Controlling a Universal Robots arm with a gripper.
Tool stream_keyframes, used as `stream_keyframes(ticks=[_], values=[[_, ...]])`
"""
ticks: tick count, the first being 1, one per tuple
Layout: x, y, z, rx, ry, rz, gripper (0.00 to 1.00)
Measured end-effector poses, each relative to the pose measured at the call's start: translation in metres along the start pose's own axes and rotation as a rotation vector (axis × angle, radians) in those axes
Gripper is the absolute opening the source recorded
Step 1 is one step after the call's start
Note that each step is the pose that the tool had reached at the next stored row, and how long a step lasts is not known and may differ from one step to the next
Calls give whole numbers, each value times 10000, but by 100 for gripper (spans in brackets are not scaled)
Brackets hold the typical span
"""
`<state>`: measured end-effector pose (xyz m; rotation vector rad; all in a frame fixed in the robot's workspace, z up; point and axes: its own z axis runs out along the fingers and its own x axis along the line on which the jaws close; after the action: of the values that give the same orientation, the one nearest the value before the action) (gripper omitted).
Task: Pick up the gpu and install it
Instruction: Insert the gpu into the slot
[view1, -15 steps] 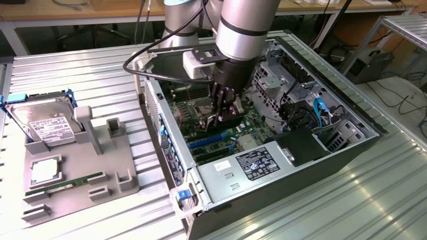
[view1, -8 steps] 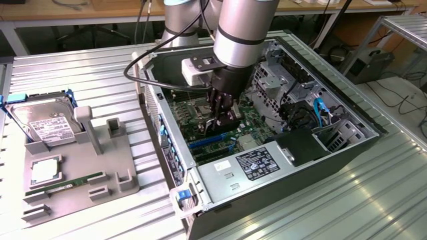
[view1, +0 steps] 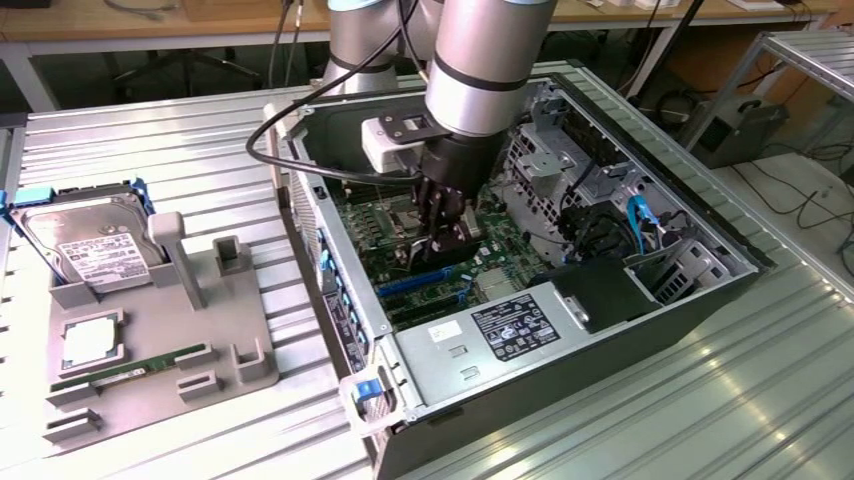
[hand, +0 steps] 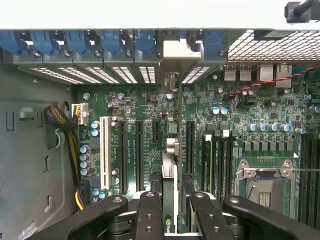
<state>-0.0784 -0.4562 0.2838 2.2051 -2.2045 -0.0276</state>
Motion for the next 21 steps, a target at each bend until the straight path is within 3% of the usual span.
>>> stream_keyframes(ticks=[8, 13, 21], values=[[0, 11, 60, 0, -16, -1, 26], [-1, 20, 120, 1, -135, -3, 26], [-1, 34, 191, 0, -171, -4, 26]])
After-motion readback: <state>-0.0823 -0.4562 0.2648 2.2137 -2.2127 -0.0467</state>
